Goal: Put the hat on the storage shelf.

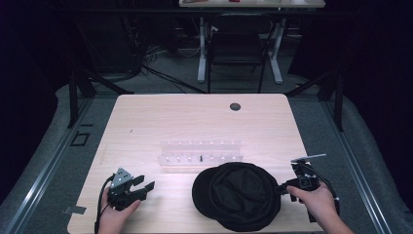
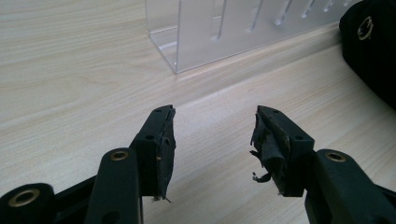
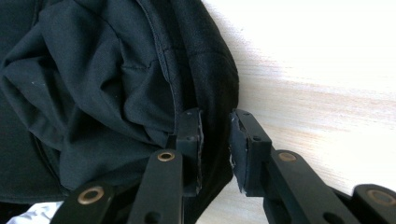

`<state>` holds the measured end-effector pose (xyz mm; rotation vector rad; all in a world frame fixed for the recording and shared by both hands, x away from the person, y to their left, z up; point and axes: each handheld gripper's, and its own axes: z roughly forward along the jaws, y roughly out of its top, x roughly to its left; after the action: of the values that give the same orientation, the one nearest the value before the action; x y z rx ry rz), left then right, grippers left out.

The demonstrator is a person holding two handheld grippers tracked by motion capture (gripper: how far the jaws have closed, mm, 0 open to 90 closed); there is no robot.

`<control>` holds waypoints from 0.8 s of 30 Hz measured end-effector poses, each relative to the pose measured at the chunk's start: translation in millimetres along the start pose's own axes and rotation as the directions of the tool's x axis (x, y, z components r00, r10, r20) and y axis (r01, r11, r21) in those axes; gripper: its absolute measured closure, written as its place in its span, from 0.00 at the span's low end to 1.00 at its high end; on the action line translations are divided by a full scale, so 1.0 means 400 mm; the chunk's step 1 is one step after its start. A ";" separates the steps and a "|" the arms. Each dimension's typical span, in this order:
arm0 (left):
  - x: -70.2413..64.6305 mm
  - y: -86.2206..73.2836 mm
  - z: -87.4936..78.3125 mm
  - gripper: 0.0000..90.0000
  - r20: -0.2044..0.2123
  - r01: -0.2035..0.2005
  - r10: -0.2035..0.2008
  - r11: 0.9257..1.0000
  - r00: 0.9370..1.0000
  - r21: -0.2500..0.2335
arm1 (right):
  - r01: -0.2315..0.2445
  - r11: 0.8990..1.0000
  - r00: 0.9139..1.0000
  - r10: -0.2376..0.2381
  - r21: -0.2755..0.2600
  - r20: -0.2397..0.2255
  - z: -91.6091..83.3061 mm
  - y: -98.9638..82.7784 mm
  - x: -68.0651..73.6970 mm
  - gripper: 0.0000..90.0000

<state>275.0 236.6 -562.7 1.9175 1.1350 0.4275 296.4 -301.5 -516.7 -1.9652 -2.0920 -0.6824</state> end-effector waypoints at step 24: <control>0.001 0.001 -0.002 0.54 -0.006 0.005 -0.005 1.000 1.000 -0.006 | -0.008 0.997 0.999 0.011 0.071 -0.048 0.034 0.010 -0.011 0.92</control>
<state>274.8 237.1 -562.0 1.9088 1.1415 0.4336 303.0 -299.4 -529.7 -1.9010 -2.0487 -0.6377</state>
